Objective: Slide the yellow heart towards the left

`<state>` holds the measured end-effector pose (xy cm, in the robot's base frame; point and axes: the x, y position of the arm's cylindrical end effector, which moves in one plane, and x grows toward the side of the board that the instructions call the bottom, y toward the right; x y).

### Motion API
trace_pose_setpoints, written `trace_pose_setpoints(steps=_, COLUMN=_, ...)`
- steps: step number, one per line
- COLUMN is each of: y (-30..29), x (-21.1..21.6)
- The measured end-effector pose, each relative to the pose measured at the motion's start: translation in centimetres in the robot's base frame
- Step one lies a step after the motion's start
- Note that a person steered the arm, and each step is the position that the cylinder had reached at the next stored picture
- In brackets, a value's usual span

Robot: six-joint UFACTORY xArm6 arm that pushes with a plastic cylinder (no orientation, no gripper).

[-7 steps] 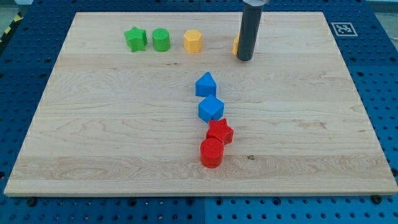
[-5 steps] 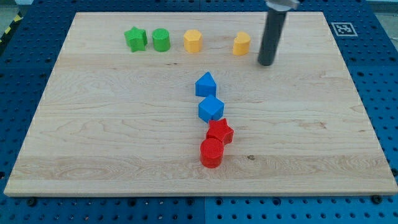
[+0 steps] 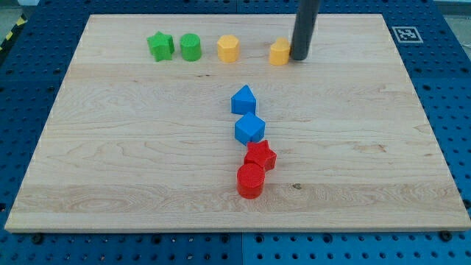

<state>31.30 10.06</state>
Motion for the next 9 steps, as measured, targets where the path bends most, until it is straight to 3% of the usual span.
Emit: trace_pose_setpoints(steps=9, y=-2.7, x=1.6)
